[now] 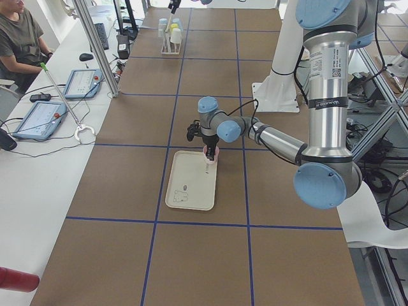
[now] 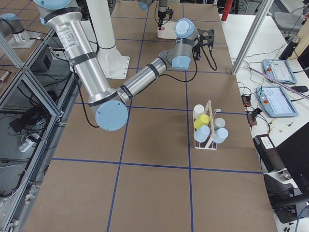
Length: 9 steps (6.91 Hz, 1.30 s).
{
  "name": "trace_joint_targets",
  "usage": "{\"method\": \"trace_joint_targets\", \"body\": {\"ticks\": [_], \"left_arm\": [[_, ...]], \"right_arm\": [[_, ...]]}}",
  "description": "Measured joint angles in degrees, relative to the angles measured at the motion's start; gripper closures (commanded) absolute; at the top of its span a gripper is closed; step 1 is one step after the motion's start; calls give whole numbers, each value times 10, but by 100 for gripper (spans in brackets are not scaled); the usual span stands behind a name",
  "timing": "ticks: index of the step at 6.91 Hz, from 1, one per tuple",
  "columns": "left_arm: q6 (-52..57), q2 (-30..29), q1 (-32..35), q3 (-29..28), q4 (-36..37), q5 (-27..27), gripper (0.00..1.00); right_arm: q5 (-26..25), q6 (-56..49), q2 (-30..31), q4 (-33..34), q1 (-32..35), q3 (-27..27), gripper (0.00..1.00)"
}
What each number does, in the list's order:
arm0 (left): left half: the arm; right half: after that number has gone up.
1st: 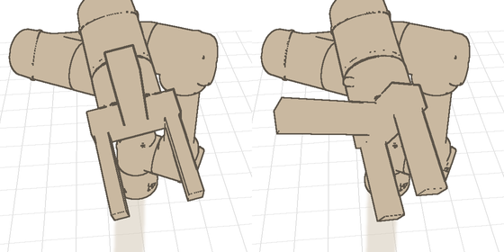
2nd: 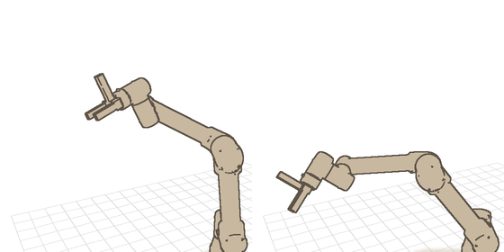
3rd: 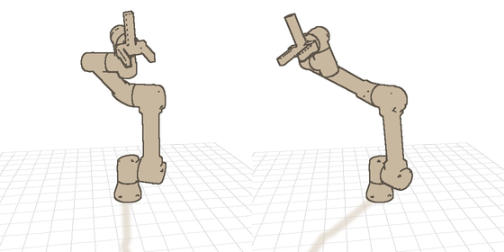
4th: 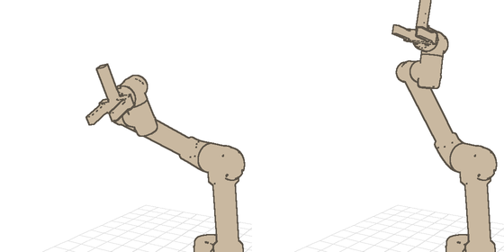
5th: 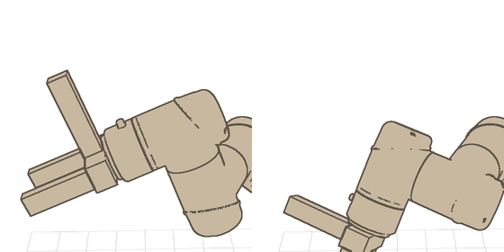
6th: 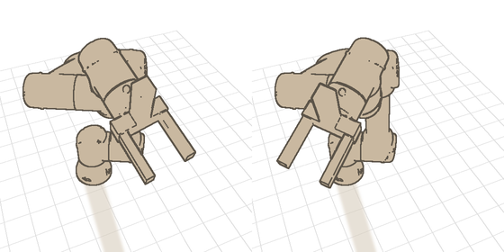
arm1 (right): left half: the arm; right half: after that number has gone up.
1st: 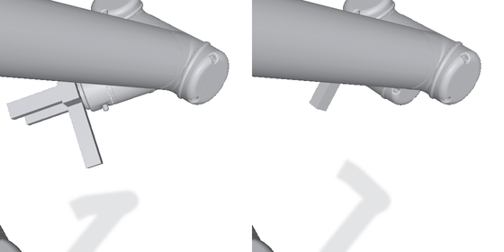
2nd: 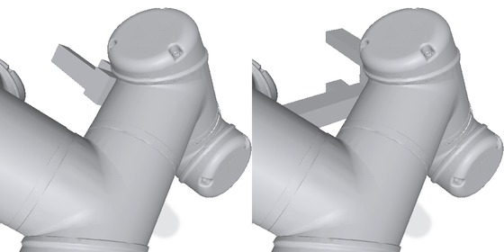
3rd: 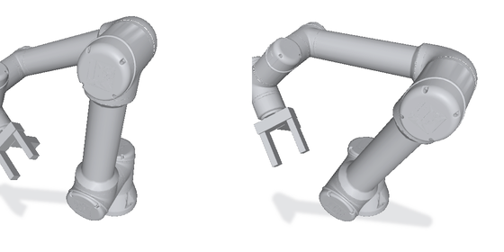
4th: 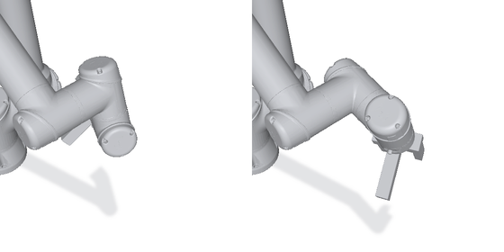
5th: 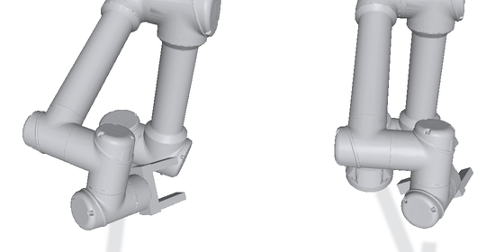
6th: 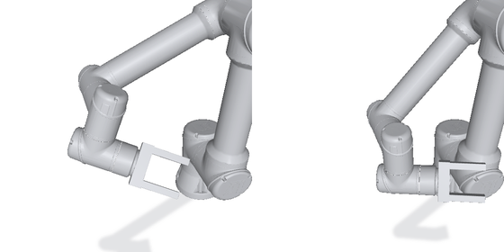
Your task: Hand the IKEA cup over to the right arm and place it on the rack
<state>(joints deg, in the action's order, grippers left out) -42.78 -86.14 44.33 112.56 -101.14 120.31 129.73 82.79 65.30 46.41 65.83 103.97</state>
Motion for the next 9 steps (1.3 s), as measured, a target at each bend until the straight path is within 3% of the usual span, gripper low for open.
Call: {"method": "trace_joint_targets", "body": {"ticks": [3,6,9], "left_arm": [[0,13,23,34,8,-2,100],[-32,3,138,50,14,-9,100],[-332,-118,144,42,12,-66,100]], "right_arm": [[0,1,0,0,0,0,0],[0,1,-1,0,0,1,0],[-1,19,-4,-3,0,0,0]]}}
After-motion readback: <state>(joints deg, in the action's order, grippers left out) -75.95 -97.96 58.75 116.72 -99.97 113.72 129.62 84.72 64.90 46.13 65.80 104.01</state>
